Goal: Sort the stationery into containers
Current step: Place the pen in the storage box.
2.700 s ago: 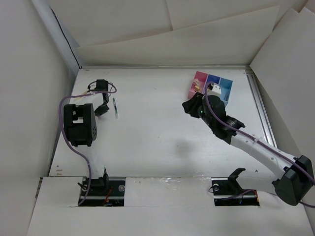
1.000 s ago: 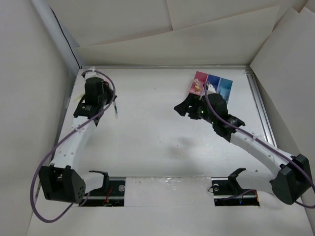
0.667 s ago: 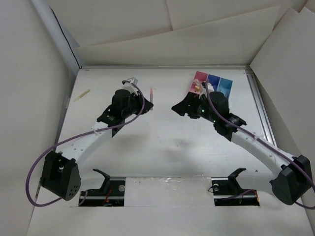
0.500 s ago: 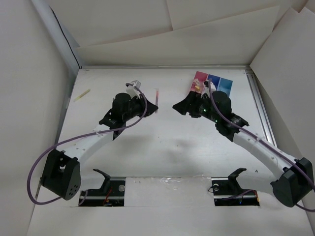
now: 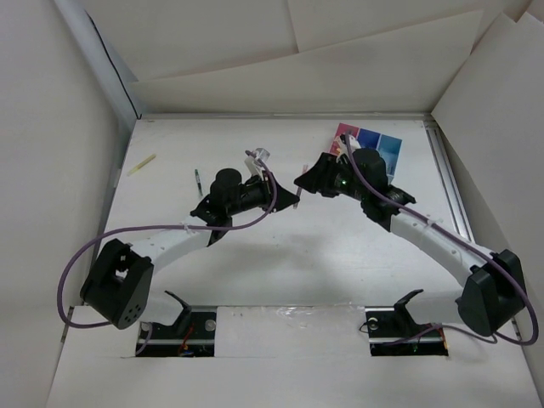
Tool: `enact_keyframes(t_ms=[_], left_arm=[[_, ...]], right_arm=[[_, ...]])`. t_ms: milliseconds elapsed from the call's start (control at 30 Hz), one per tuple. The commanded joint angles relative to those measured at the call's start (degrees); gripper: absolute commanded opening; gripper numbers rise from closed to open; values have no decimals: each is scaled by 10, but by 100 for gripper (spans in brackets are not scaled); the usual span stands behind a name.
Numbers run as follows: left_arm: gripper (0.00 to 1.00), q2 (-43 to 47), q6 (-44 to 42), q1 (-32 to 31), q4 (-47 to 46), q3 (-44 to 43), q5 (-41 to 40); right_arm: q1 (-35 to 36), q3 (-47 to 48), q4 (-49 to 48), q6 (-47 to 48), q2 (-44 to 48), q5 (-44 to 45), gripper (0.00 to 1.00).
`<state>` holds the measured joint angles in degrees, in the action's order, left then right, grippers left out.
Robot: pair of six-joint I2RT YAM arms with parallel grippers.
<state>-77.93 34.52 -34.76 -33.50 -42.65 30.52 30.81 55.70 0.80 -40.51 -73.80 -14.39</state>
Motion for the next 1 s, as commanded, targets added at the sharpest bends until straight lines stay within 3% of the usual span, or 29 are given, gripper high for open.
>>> enact_keyframes(t_ms=[0, 133, 367, 467, 500, 533, 600, 767, 967], left_arm=[[0, -1, 18, 1, -80, 8, 38], [0, -14, 30, 1, -115, 13, 55], [0, -25, 41, 1, -141, 19, 73], [15, -25, 47, 1, -147, 24, 73], [24, -25, 47, 1, -152, 24, 73], [40, -25, 47, 1, -152, 24, 73], [49, -25, 41, 1, -152, 30, 65], [58, 7, 20, 1, -130, 49, -2], [61, 37, -23, 1, -47, 56, -92]], right_arm=[[-1, 34, -38, 3, -9, -9, 56], [-1, 34, -38, 3, -27, 2, 49], [-1, 34, -43, -2, -27, 41, 23], [-1, 34, -43, -2, -15, 60, 11], [-1, 34, -43, -2, -15, 60, 9], [-1, 34, -43, -2, -15, 68, 8], [-18, 34, -43, -2, -15, 75, 8], [-80, 58, -11, 6, -21, 114, 7], [-196, 155, 60, 18, -124, 269, 6]])
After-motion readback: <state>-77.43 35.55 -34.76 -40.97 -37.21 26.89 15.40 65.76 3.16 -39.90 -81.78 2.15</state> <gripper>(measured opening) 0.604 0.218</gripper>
